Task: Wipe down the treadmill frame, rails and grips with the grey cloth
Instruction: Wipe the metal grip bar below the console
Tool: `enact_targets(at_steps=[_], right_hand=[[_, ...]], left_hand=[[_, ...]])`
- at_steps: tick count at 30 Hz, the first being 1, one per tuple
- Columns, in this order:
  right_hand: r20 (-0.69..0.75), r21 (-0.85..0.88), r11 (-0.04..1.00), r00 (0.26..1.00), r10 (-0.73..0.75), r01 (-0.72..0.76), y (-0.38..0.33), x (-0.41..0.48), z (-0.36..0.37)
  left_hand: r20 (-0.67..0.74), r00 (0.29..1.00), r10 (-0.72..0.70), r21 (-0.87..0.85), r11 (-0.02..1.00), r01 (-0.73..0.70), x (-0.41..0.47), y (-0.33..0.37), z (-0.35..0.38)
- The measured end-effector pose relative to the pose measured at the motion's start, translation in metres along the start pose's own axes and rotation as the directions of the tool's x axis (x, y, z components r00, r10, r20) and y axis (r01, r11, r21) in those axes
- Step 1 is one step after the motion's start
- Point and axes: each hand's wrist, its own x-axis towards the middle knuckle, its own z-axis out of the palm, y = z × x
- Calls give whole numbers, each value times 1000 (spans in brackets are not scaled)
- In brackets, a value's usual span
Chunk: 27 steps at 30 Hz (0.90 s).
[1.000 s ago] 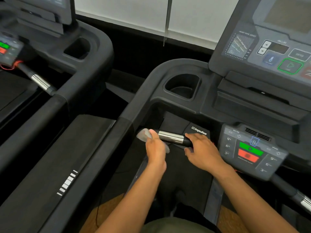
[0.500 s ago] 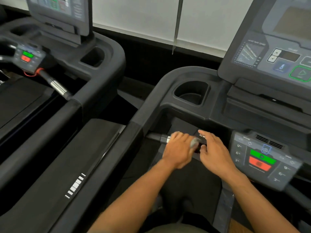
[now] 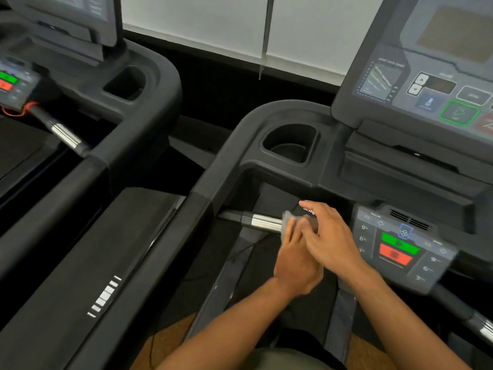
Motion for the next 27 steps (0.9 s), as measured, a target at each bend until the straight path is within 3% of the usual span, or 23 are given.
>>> enact_targets(at_steps=[2,3,5,6,8,9,11,12,13,15,17,19,21,24,27], right_hand=[[38,7,1000,999,24,-25,-5,3,0],[53,18,999,998,37,-38,-7,4,0],[65,48,998,997,42,-45,-10,9,1],[67,62,997,997,38,-42,-11,11,2],[60,85,996,998,34,-39,-12,17,3],[56,98,994,998,38,-43,-14,19,4],[48,122,991,998,44,-49,-19,23,4],[48,130,990,998,41,-47,-22,24,5],[51,135,990,998,37,-43,-26,26,6],[67,136,990,998,22,-31,-33,28,10],[89,130,991,996,-9,-2,-39,30,17],[127,123,992,991,-37,21,-42,31,24],[178,118,992,983,-54,33,-45,32,31],[227,113,992,970,-84,60,-43,31,38],[236,89,994,969,-79,59,-36,30,37]], left_hand=[[53,995,81,79,993,-85,-5,-2,1],[37,992,117,37,992,-118,-10,-8,-3],[26,990,141,-227,965,-131,-22,-22,-29],[57,994,94,-394,917,-64,-30,-28,-45],[183,973,-142,-640,734,227,-46,-40,-78],[235,912,-335,-716,575,396,-52,-45,-99],[276,673,-686,-798,227,558,-58,-59,-144],[271,552,-789,-841,85,535,-63,-67,-166],[237,470,-850,-883,13,469,-68,-75,-188],[90,450,-888,-943,69,326,-83,-92,-232],[-87,565,-820,-916,290,279,-105,-108,-252],[-160,669,-726,-695,564,446,-129,-126,-236],[-85,780,-620,-255,770,585,-148,-143,-199],[104,869,-483,225,863,453,-160,-147,-145],[48,909,-414,356,857,372,-137,-154,-134]])
